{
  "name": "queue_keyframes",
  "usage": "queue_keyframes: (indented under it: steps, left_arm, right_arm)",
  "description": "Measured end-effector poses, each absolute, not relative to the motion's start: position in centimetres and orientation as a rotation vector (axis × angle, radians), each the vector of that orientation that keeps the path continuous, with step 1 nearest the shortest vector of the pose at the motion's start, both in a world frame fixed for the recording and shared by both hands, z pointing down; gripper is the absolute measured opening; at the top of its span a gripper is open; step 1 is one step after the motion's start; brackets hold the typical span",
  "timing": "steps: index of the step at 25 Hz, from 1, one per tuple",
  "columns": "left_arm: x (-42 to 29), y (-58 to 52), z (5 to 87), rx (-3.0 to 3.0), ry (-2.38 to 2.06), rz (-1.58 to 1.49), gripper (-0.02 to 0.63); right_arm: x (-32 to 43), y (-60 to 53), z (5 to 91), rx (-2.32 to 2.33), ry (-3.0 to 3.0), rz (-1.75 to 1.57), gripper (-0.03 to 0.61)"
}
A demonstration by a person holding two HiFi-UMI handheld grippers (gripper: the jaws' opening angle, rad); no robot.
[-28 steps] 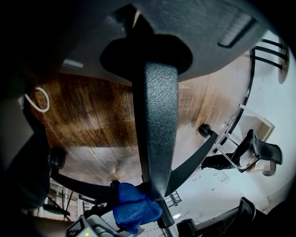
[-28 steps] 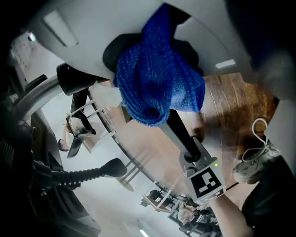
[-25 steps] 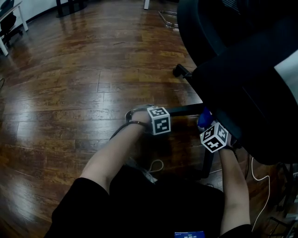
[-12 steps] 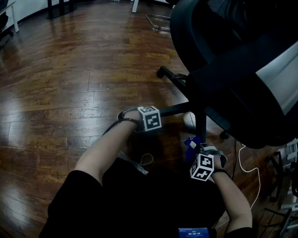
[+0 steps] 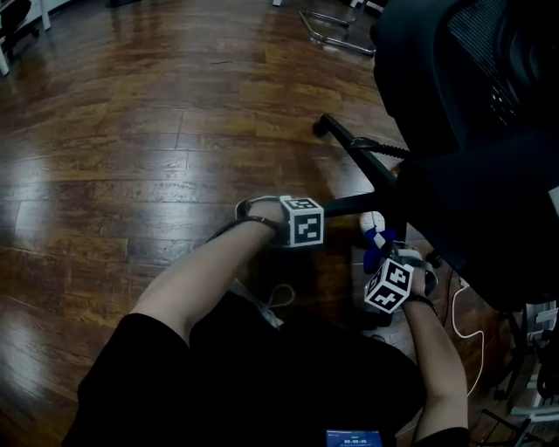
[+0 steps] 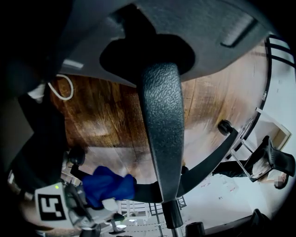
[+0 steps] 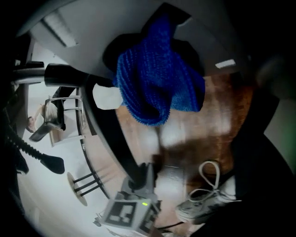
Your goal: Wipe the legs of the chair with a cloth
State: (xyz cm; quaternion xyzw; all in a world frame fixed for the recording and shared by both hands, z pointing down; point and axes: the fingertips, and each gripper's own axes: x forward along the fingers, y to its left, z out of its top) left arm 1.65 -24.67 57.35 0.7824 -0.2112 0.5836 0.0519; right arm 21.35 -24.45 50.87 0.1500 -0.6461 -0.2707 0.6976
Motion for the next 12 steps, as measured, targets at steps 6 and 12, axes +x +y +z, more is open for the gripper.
queue_keyframes:
  steps: [6,12]
  left_arm:
    - [1.9,-24.5,57.4,2.376,-0.633,1.804,0.063]
    - [1.5,-24.6,57.7,2.372,-0.644,1.808,0.063]
  right_arm:
    - [18.7,-32.0,49.0,0.502,-1.377,-0.630,0.081]
    - [20.3,-25.7,51.6,0.335,-1.329,-0.642,0.081]
